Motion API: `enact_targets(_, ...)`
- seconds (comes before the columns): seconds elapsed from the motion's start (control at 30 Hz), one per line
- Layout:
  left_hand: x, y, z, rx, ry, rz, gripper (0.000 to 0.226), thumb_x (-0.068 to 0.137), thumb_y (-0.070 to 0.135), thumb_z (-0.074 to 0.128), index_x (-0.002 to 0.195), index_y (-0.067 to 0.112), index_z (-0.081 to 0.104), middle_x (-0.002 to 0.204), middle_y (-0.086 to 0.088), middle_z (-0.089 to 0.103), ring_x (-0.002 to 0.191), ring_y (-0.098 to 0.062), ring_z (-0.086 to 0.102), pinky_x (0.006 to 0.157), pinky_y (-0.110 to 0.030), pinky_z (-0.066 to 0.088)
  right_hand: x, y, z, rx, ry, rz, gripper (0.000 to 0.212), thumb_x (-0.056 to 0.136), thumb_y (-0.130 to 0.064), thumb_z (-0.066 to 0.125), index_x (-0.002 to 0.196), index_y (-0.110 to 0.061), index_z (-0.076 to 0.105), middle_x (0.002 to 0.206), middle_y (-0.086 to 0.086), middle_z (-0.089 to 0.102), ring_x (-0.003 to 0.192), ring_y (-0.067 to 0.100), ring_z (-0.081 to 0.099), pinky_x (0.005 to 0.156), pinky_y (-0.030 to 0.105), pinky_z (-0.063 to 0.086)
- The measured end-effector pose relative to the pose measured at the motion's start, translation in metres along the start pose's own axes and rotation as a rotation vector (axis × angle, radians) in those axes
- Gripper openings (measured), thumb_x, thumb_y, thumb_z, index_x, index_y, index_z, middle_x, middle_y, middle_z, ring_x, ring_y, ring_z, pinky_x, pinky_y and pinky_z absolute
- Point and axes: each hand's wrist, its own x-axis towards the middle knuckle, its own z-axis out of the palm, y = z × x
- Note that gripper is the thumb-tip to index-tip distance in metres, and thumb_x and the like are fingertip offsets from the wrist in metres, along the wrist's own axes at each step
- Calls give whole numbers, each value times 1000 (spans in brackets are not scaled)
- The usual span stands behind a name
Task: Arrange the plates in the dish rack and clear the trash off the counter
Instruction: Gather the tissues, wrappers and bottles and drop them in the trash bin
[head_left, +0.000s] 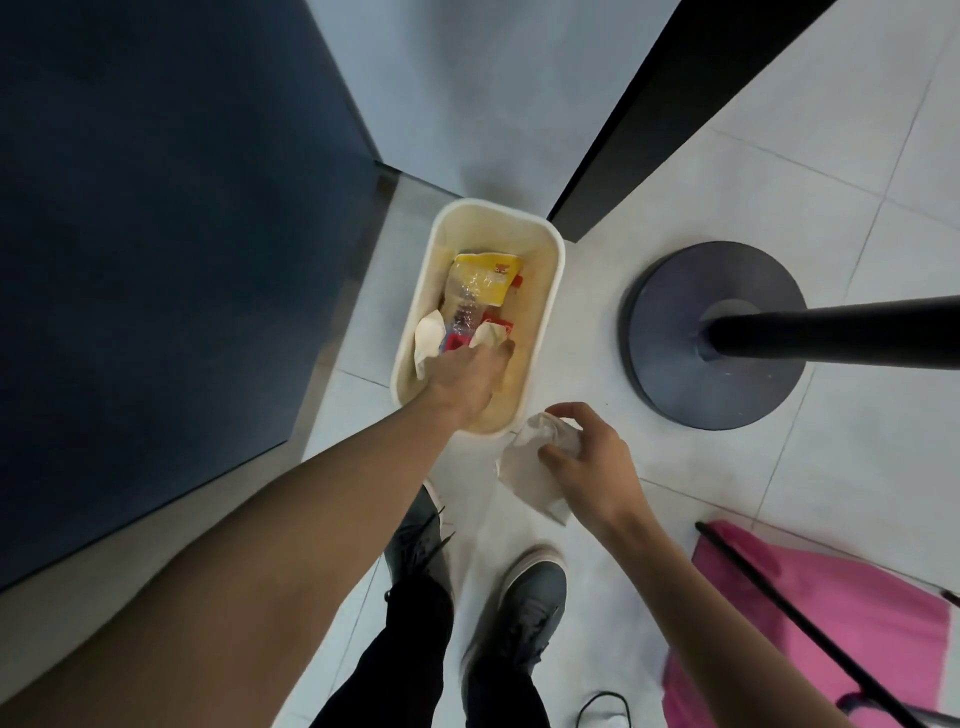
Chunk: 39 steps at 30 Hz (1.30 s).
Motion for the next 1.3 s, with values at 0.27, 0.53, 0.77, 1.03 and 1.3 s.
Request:
enact_targets(0.27,-13,6,-12,3,46,57,95,91,32,65,158,23,-1,124,-11,60,98,-34,66,66,-41,44,29,-20,-18,79,59,-77,32,82,-15,65,113,-25,64,99,8,70,80,19,65,62,22,46)
enact_targets(0.53,-48,-23,-25,-129,168,119,75,97,38,53,156,22,11,107,-15,68,87,-38,67,67,-37,49,57,-71,-33,-149,150,-247,45,89,-26,71,131,-21,56,105,5,67,84,27,66,74,37,56)
enact_targets(0.77,-66,-35,-3,-459,261,64,58,95,22,54,148,28,33,105,-2,70,92,-31,66,71,-38,53,98,-116,-24,-859,243,-361,39,95,-29,56,129,-12,50,104,18,62,90,40,59,68,38,43)
enact_targets(1.03,-83,-40,-2,-820,486,-120,36,87,17,58,120,30,62,76,7,64,73,-24,61,66,-37,52,121,-122,10,-1126,160,-392,36,97,-29,53,123,-6,44,99,11,68,79,33,58,63,34,35)
enact_targets(1.3,-113,-53,-7,-1083,386,-265,29,77,28,52,101,37,67,73,2,64,68,-18,59,66,-34,51,68,-128,0,-988,43,-378,32,95,-26,50,123,-12,51,107,14,65,92,36,64,67,36,44)
